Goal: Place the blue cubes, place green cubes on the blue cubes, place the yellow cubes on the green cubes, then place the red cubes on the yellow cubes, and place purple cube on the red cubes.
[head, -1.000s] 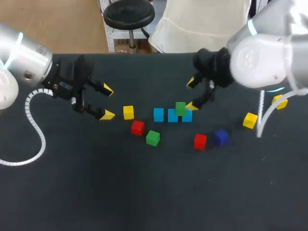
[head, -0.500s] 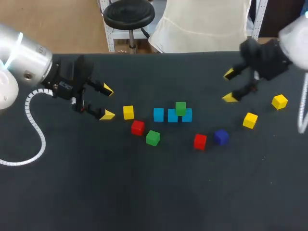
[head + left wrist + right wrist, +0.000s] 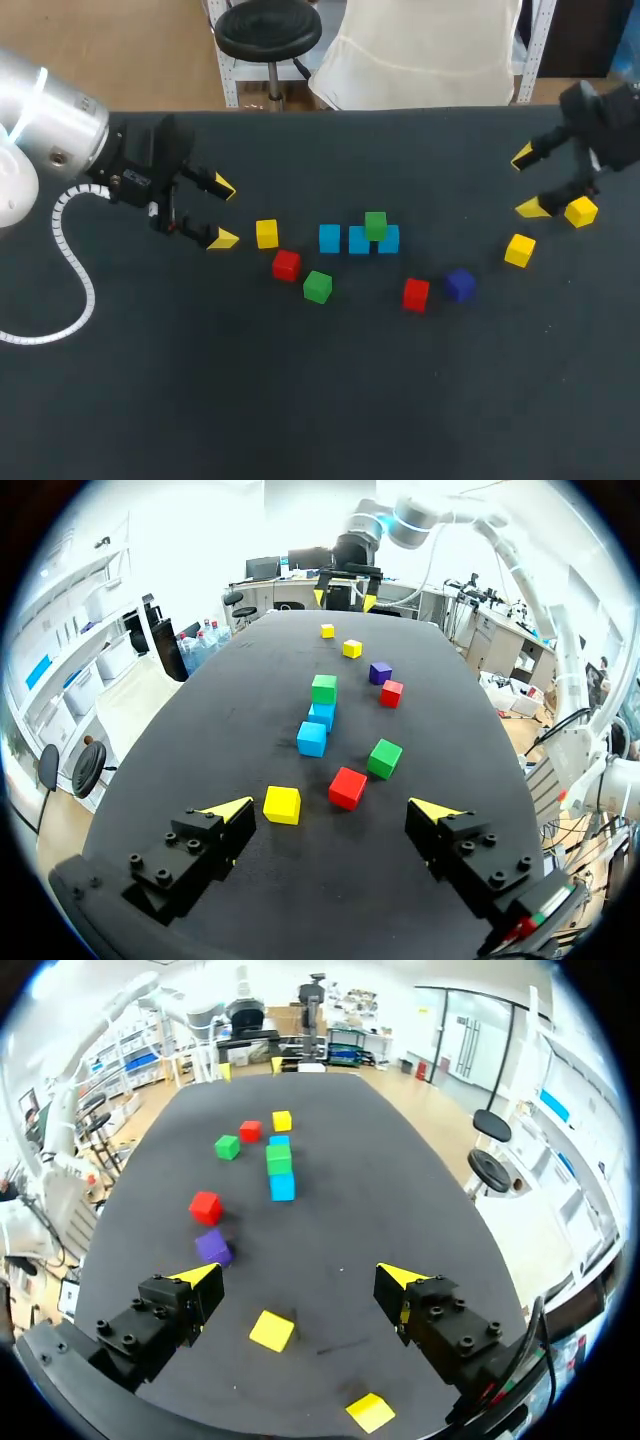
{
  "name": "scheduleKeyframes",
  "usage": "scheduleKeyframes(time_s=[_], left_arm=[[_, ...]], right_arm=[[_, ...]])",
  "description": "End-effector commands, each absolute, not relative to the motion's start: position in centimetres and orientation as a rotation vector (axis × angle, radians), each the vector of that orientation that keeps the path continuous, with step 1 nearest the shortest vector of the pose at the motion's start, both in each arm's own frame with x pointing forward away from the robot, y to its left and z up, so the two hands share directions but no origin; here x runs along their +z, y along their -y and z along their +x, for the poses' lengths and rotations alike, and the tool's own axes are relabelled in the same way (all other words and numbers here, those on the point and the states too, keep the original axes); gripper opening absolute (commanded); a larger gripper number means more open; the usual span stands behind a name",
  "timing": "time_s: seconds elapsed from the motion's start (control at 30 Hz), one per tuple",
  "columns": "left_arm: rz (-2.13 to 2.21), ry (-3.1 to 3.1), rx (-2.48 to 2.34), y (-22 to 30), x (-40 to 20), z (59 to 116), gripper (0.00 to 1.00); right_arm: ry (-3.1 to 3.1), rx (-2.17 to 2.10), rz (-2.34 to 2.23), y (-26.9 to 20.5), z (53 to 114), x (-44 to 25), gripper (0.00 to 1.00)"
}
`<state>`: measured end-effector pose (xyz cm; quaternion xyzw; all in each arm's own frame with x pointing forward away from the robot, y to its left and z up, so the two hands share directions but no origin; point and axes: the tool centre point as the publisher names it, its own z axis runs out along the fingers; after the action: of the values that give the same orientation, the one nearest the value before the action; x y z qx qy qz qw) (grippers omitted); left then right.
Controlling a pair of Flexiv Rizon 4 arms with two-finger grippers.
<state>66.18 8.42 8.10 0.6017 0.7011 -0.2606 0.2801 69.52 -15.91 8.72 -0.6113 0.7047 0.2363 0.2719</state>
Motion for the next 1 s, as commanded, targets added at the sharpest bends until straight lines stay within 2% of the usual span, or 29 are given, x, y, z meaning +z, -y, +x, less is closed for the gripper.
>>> scheduleKeyframes(time_s=[0.03,0.67,1.0], left_arm=[[1.613,-1.876,-0.699,-8.5,8.0,66.2,1.0],[1.613,-1.876,-0.699,-8.5,8.0,66.2,1.0],[2.175,-1.608,-0.596,-4.8,9.0,63.6,1.0]], right_arm=[[-1.885,0.715,-1.679,17.2,70.7,8.5,1.0],[-1.85,0.737,-1.676,18.8,70.9,7.9,1.0],[-1.85,0.737,-1.676,18.8,70.9,7.9,1.0]])
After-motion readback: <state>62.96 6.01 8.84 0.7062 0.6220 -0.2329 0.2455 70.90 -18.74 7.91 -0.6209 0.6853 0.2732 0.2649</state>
